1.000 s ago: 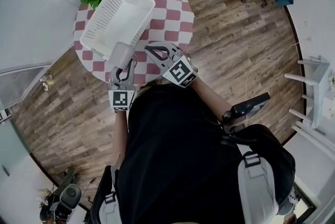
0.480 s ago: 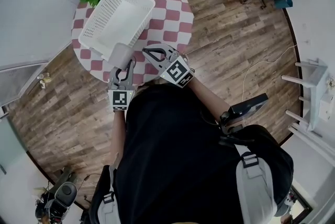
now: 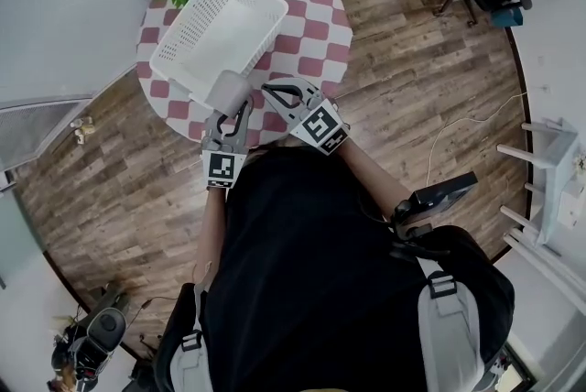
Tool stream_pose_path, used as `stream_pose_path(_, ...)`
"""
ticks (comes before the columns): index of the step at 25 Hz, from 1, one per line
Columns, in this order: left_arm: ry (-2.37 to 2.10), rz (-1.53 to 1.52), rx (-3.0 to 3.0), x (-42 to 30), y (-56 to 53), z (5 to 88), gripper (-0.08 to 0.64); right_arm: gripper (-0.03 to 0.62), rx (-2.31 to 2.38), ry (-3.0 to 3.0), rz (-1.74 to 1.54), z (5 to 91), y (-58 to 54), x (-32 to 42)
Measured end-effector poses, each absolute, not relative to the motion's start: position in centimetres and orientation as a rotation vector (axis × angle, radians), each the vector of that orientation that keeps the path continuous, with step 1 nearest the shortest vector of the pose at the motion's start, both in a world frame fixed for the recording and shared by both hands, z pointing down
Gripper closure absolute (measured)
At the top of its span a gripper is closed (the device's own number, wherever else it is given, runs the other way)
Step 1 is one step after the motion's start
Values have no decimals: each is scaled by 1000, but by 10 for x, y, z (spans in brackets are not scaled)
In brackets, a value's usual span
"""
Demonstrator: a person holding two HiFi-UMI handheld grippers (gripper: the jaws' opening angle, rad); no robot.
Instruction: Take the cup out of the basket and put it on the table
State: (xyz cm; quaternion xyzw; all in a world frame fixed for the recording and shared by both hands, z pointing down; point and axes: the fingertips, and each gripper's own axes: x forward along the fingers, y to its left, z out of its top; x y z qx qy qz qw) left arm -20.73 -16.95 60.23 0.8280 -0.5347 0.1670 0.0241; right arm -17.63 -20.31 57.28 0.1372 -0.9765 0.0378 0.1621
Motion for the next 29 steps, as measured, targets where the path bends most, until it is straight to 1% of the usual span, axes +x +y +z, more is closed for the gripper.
stream_pose_path(15,-1646,480,2573,-207,-168,602,520,581,395,-2777,89,574,-200,-180)
stream_pose_path(29,-1659,344,2549,-219,-167,589,520,581,382,-2767,80,575,-195,-184)
